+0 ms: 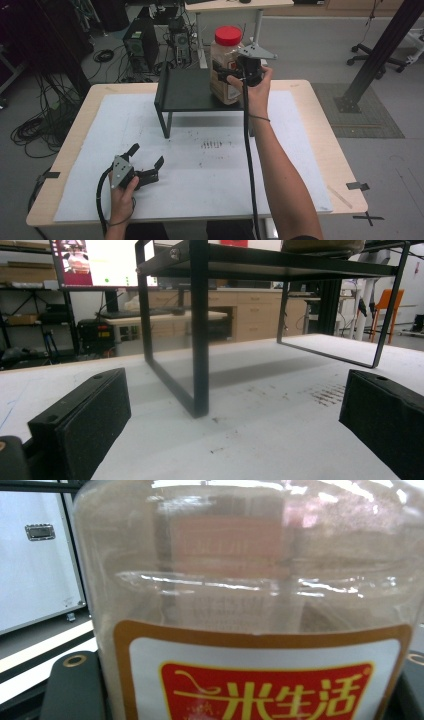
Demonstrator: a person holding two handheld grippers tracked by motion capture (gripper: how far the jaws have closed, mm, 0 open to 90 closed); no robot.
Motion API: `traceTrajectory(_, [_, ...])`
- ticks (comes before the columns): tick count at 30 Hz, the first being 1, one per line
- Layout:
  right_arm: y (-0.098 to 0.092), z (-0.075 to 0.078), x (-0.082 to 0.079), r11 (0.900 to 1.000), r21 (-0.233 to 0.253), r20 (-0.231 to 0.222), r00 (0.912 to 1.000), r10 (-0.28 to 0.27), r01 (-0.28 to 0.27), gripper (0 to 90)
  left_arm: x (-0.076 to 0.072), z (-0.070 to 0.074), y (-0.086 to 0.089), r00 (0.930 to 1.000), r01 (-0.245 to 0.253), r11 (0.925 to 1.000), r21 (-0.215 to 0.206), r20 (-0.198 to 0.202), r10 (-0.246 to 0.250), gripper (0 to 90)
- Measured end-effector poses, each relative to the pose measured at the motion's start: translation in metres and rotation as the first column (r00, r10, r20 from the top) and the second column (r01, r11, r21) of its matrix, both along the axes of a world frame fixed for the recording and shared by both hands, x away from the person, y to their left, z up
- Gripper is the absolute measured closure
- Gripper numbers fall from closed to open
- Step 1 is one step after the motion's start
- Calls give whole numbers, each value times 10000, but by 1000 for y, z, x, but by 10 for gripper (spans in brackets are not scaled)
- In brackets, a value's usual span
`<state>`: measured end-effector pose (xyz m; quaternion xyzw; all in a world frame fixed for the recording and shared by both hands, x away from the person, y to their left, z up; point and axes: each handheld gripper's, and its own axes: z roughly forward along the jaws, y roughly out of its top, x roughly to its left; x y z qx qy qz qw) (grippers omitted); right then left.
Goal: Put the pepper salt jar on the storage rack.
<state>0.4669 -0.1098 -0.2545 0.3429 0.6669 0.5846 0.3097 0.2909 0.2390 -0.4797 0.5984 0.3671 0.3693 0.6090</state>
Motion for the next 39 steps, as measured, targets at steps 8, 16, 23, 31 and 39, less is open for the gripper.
traceTrajectory(8, [0,-3,2,10000,-15,-109,9999,-20,20,253,0,0,0,10000,2,10000,3,-2,-2,2])
traceTrajectory(16, [1,-4,3,9999,-105,-105,9999,-40,39,253,0,0,0,10000,2,10000,6,2,-2,2])
traceTrajectory(23, [2,-6,4,9999,-158,-161,9999,-20,18,253,0,0,0,10000,3,10000,5,1,-3,2])
traceTrajectory(31, [1,-9,5,10000,-58,-185,9998,-15,14,253,0,0,0,10000,1,10000,2,0,-1,2])
traceTrajectory(39, [-1,-10,6,10000,23,-143,9999,-12,13,251,0,0,0,10000,3,10000,26,17,-3,2])
